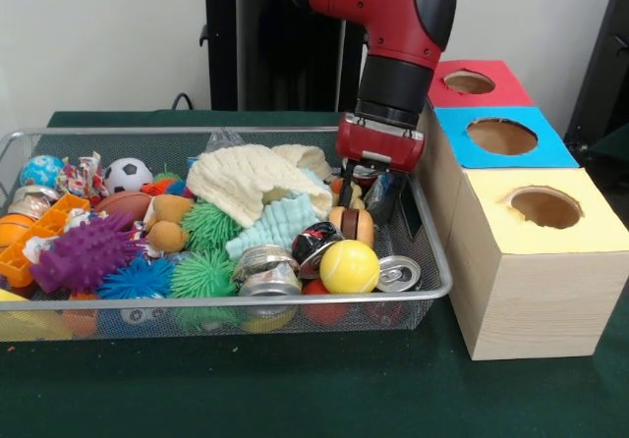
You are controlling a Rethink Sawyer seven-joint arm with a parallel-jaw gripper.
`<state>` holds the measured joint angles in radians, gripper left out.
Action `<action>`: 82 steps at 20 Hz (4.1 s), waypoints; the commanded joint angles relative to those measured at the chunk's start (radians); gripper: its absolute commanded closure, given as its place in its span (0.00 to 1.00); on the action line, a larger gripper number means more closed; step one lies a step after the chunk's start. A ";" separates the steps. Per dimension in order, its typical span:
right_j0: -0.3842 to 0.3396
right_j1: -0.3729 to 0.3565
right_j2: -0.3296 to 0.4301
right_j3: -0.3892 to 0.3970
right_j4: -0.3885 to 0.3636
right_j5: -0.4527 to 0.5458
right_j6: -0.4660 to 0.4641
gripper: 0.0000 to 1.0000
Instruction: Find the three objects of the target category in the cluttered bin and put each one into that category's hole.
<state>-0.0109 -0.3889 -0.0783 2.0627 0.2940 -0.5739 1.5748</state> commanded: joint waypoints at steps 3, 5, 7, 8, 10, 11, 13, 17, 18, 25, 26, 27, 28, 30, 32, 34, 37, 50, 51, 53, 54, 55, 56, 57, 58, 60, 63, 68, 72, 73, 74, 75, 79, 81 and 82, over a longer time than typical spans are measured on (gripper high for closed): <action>-0.034 -0.100 0.061 0.076 -0.005 0.307 0.166 0.00; -0.034 -0.171 0.050 0.095 -0.002 0.379 0.158 0.00; -0.035 -0.217 0.042 0.104 -0.006 0.428 0.158 0.00; -0.035 -0.232 0.038 0.106 -0.010 0.447 0.157 0.00; -0.040 -0.253 0.033 0.105 -0.017 0.474 0.158 0.00; -0.045 -0.262 0.036 0.110 -0.026 0.479 0.162 0.00; -0.051 -0.265 0.043 0.108 -0.034 0.480 0.170 0.00; -0.050 -0.263 0.044 0.108 -0.044 0.474 0.183 0.00; -0.054 -0.265 0.044 0.107 -0.047 0.473 0.184 0.00; -0.089 -0.243 0.073 0.107 -0.087 0.412 0.203 0.00; -0.091 -0.234 0.076 0.105 -0.091 0.400 0.207 0.00; -0.091 -0.222 0.077 0.102 -0.096 0.382 0.213 0.00; -0.089 -0.216 0.077 0.099 -0.098 0.377 0.215 0.00; -0.092 -0.194 0.081 0.087 -0.107 0.353 0.219 0.00; -0.102 -0.166 0.091 0.074 -0.124 0.320 0.223 0.00; -0.111 -0.137 0.099 0.054 -0.137 0.287 0.229 0.00; -0.116 -0.093 0.105 0.024 -0.153 0.242 0.233 0.00; -0.018 -0.052 0.067 -0.045 -0.038 0.258 0.232 0.00; -0.014 -0.051 0.066 -0.048 -0.034 0.257 0.233 0.00; -0.011 -0.059 0.062 -0.040 -0.034 0.262 0.234 0.00; -0.013 -0.063 0.061 -0.034 -0.037 0.260 0.236 0.00; -0.012 -0.065 0.060 -0.032 -0.037 0.263 0.237 0.00; -0.016 -0.069 0.060 -0.027 -0.041 0.263 0.236 0.00; -0.016 -0.071 0.060 -0.026 -0.040 0.265 0.236 0.00; -0.016 -0.076 0.061 -0.024 -0.039 0.270 0.235 0.00; -0.018 -0.083 0.062 -0.021 -0.040 0.280 0.234 0.00; -0.023 -0.091 0.064 -0.020 -0.040 0.295 0.230 0.00; -0.035 -0.104 0.070 -0.005 -0.052 0.293 0.236 0.00; -0.045 -0.158 0.066 0.011 -0.045 0.358 0.225 0.00; -0.042 -0.170 0.062 0.008 -0.037 0.377 0.221 0.00; -0.040 -0.177 0.060 0.006 -0.031 0.391 0.220 0.00; -0.029 -0.188 0.049 0.001 -0.015 0.424 0.213 0.00; -0.011 -0.202 0.027 -0.007 0.013 0.479 0.208 0.00; -0.004 -0.212 0.021 -0.011 0.021 0.502 0.206 0.00; -0.004 -0.213 0.021 -0.011 0.022 0.505 0.206 0.00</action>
<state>-0.0242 -0.5761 -0.0922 2.1457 0.2485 -0.1906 1.5748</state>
